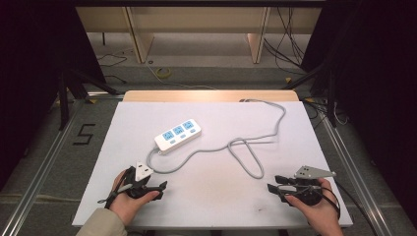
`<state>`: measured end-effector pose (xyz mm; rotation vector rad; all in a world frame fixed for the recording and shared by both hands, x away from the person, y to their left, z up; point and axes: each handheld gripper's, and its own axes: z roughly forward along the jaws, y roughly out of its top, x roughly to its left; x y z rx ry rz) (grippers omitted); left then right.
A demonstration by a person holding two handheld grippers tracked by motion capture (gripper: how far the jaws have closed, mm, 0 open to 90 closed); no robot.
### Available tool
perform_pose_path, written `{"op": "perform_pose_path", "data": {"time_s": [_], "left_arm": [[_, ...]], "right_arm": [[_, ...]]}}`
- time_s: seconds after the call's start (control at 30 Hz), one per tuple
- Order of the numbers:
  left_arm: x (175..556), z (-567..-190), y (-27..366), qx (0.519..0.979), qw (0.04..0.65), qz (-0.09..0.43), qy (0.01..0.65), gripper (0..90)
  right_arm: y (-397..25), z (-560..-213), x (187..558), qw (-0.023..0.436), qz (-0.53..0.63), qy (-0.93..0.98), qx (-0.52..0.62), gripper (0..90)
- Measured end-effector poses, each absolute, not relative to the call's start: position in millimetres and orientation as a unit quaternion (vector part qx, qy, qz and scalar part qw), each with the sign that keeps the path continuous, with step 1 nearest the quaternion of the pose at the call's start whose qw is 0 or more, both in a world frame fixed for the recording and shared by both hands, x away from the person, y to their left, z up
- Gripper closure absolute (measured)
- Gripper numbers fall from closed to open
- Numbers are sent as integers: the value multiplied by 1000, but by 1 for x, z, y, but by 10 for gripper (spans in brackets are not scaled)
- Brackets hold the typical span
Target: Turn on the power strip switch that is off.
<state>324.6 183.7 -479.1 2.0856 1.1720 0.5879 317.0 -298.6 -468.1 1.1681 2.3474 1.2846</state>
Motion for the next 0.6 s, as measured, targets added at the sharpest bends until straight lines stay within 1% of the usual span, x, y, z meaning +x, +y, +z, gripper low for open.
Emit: {"op": "perform_pose_path", "data": {"time_s": [0.33,0.43,0.6], "left_arm": [[325,-479,184,796,332,231,450,224],[326,-478,186,795,333,232,451,254],[326,-475,189,784,339,236,463,333]], "right_arm": [[-297,-469,317,109,432,802,397,512],[-297,-469,317,109,432,803,396,512],[-297,-469,317,108,433,802,396,512]]}}
